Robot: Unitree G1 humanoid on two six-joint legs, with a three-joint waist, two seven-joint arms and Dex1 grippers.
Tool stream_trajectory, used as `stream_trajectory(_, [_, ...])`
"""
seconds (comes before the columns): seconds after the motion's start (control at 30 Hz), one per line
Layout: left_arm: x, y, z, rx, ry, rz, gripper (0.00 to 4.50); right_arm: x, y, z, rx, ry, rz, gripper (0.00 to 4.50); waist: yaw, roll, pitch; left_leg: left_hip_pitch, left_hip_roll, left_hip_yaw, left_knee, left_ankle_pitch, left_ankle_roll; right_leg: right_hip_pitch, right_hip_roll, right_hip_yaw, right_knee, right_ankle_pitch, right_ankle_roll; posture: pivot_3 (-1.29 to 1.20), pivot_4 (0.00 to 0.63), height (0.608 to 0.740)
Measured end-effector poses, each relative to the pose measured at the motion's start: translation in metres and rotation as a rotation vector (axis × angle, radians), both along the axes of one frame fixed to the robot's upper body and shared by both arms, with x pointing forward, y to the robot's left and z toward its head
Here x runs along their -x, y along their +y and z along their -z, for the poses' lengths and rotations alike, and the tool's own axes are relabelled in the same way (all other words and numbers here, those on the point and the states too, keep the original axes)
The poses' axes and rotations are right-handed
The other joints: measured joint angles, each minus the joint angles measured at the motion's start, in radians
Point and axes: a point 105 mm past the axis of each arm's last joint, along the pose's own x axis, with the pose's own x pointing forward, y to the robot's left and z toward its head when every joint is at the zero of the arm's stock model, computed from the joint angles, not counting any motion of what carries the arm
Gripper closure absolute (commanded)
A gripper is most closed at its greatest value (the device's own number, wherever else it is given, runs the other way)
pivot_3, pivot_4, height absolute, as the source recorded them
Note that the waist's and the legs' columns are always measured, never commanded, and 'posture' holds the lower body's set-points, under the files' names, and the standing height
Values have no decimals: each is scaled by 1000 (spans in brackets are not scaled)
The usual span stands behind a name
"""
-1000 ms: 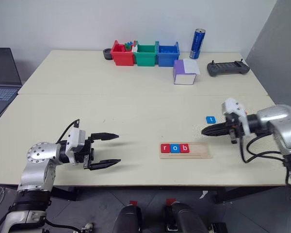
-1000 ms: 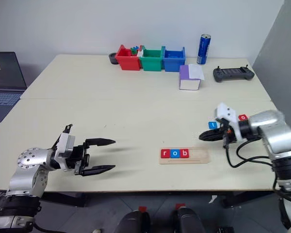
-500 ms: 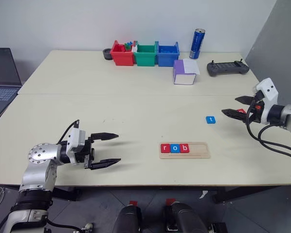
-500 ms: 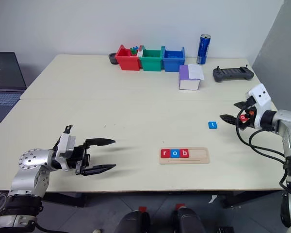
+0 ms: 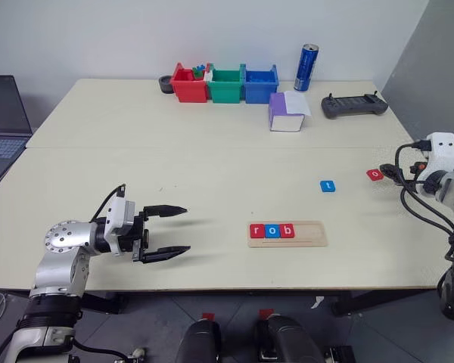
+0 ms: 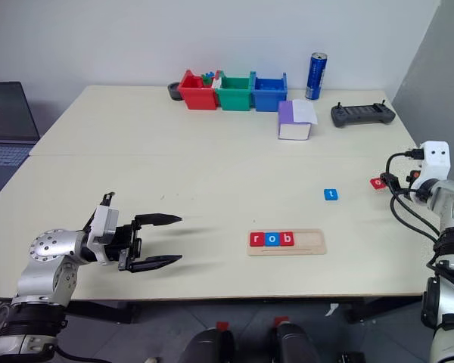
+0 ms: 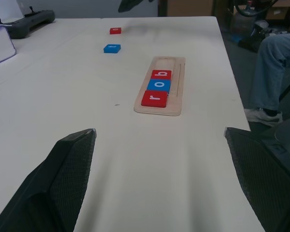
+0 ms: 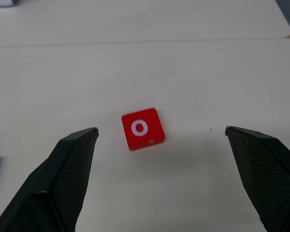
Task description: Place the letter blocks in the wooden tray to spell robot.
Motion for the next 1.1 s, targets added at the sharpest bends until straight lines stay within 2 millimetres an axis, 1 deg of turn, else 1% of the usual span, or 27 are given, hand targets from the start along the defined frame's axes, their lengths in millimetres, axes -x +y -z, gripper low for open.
stream_trajectory(0.07, [0, 0, 0, 0, 0, 0, 0, -3, 1, 5, 11, 18, -22, 27, -5, 0, 0, 0, 0, 0, 0, 0, 0, 0, 0, 0, 1, 0, 0, 0, 150, 740])
stream_trajectory(0.23, [-2, -1, -4, 0, -14, 6, 0, -16, 4, -3, 59, -21, -70, 27, -18, 0, 0, 0, 0, 0, 0, 0, 0, 0, 0, 0, 1, 0, 0, 0, 150, 740])
stream_trajectory(0.3, [-3, -1, -5, -1, -16, 6, 0, -19, 4, 0, 77, -37, -83, 27, -20, 0, 0, 0, 0, 0, 0, 0, 0, 0, 0, 0, 1, 0, 0, 0, 150, 740])
stream_trajectory(0.37, [-3, -1, -5, -1, -14, 5, 0, -21, 7, 7, 85, -35, -96, 27, -22, 0, 0, 0, 0, 0, 0, 0, 0, 0, 0, 0, 1, 0, 0, 0, 150, 740])
stream_trajectory(0.43, [-2, 0, -5, -7, -13, 3, 0, -21, 12, 18, 111, -11, -122, 27, -23, 0, 0, 0, 0, 0, 0, 0, 0, 0, 0, 1, 1, 0, 0, 0, 150, 740])
stream_trajectory(0.5, [-2, 2, -5, -13, -12, -3, 0, -21, 21, 31, 122, 14, -159, 27, -24, 0, 0, 1, 0, 0, 0, 0, 0, 0, 0, 1, 1, 0, 0, 0, 150, 740])
stream_trajectory(0.57, [0, 4, -4, -18, -5, -6, 0, -22, 29, 39, 127, 25, -184, 27, -24, 0, 0, 1, 0, 1, 0, 0, 0, 0, 0, 1, 2, 0, 0, 0, 150, 740])
stream_trajectory(0.67, [3, 7, -4, -19, 1, -24, 0, -24, 31, 40, 139, 8, -190, 27, -24, 0, 0, 1, 0, 0, 0, 0, 0, 0, 0, 1, 2, 0, 0, 0, 150, 740])
stream_trajectory(0.8, [5, 7, -6, -18, -9, -26, 0, -27, 35, 41, 151, -3, -184, 27, -25, 0, 0, 1, 0, 1, 1, 0, 0, 1, 0, 1, 2, 0, 0, 0, 150, 740])
stream_trajectory(1.07, [12, 12, -8, -27, -4, -60, 0, -33, 41, 43, 147, -36, -124, 27, -27, 0, 0, 3, 0, 1, 1, 0, 0, 2, 0, 1, 2, 0, 0, 0, 150, 740])
stream_trajectory(1.1, [13, 12, -8, -26, 0, -64, 0, -34, 42, 44, 139, -41, -113, 190, -27, 0, 0, 3, 0, 1, 1, 0, 0, 2, 0, 2, 2, 0, 0, 0, 150, 740])
